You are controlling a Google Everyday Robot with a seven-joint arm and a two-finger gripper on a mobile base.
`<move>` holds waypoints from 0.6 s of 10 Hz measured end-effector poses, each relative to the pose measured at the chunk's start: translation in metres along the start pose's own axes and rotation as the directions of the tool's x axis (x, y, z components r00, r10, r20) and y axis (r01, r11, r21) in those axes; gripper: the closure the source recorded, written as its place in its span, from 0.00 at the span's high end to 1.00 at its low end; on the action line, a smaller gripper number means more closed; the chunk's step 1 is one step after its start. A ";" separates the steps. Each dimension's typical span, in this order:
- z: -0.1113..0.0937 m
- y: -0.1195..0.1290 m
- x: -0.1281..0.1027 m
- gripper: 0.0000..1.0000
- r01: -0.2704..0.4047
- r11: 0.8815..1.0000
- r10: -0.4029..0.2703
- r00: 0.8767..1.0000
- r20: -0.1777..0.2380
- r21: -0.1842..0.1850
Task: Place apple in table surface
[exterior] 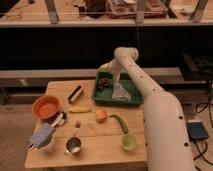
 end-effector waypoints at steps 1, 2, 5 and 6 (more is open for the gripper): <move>0.000 0.000 0.000 0.80 0.000 1.000 0.000 1.000 0.000 0.000; 0.000 0.000 0.000 0.80 0.000 1.000 0.000 1.000 0.000 0.000; -0.001 -0.001 0.000 0.80 0.001 1.000 -0.001 1.000 -0.001 0.001; -0.001 -0.001 -0.001 0.80 0.003 1.000 -0.003 1.000 0.000 -0.002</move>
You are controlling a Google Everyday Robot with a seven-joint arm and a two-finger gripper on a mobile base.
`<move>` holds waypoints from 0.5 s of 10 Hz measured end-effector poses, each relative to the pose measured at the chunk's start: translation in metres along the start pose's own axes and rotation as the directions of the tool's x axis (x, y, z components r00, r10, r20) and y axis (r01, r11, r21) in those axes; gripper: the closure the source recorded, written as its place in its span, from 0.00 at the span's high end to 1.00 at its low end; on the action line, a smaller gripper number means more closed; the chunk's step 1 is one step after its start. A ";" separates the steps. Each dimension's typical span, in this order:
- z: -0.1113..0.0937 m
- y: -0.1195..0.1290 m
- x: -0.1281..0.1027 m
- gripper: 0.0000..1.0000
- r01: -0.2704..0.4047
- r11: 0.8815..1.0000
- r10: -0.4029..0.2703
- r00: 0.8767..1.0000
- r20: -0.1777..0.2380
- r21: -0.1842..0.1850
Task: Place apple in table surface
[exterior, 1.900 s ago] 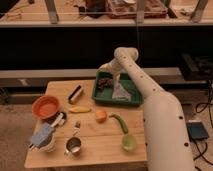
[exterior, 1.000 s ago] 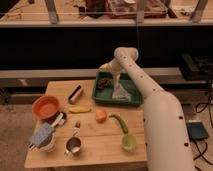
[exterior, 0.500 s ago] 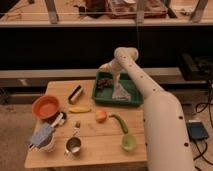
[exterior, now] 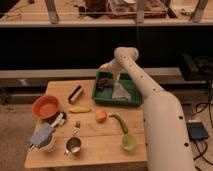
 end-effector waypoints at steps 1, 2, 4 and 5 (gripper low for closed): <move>0.000 0.003 -0.002 0.80 0.018 1.000 -0.018 1.000 0.009 -0.016; 0.001 0.006 -0.011 0.80 0.057 0.998 -0.056 0.998 0.025 -0.039; -0.004 0.026 -0.036 0.80 0.121 0.989 -0.118 0.992 0.040 -0.083; -0.009 0.038 -0.052 0.80 0.143 0.985 -0.139 0.989 0.044 -0.099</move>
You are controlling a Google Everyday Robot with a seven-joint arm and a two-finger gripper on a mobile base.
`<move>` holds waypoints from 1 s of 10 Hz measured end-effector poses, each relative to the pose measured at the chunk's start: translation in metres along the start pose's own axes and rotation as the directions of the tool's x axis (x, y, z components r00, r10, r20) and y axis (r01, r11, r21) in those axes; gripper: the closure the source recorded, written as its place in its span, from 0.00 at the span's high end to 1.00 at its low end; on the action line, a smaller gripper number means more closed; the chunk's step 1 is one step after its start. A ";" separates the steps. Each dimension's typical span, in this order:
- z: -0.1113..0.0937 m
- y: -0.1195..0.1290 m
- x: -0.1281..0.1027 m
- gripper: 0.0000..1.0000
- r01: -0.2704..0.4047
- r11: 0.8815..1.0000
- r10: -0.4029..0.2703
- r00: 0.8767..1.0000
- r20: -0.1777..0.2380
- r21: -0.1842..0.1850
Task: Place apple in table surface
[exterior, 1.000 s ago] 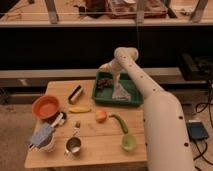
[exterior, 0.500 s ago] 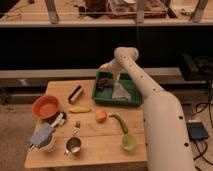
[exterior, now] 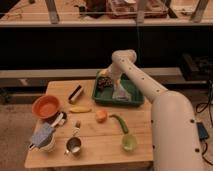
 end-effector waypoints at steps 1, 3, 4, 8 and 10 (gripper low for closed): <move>-0.005 0.011 -0.018 0.80 0.019 1.000 -0.019 1.000 -0.001 -0.009; -0.021 0.034 -0.068 0.80 0.081 0.997 -0.081 0.997 -0.012 -0.018; -0.028 0.041 -0.086 0.80 0.107 0.994 -0.108 0.994 -0.025 -0.024; -0.058 0.066 -0.156 0.80 0.236 0.970 -0.240 0.966 -0.095 -0.056; -0.062 0.071 -0.167 0.80 0.255 0.965 -0.260 0.960 -0.102 -0.062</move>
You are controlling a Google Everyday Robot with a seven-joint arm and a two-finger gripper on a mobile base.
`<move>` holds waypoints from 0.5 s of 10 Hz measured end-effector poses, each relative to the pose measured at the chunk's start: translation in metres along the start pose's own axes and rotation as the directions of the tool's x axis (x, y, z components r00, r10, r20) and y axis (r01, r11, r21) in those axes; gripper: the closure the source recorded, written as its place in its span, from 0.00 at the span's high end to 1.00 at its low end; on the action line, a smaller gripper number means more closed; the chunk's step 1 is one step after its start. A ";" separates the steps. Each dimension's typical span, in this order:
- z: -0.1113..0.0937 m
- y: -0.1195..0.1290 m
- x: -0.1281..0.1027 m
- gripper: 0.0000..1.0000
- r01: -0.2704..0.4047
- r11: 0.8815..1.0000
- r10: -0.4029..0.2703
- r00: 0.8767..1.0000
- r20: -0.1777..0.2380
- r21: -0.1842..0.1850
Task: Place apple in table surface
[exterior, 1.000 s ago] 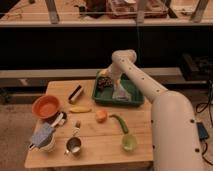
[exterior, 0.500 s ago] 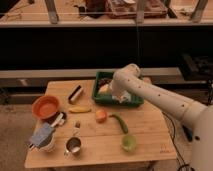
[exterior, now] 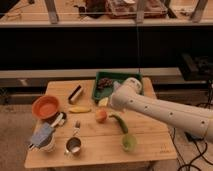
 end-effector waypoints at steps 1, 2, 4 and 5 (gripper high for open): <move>0.001 0.000 0.002 0.80 -0.005 1.000 0.005 1.000 0.005 -0.001; 0.003 -0.003 0.005 0.80 0.021 1.000 -0.020 0.999 0.039 -0.014; 0.006 -0.020 0.001 0.80 0.108 0.994 -0.102 0.984 0.145 -0.031; 0.007 -0.035 -0.006 0.80 0.154 0.987 -0.143 0.970 0.195 -0.043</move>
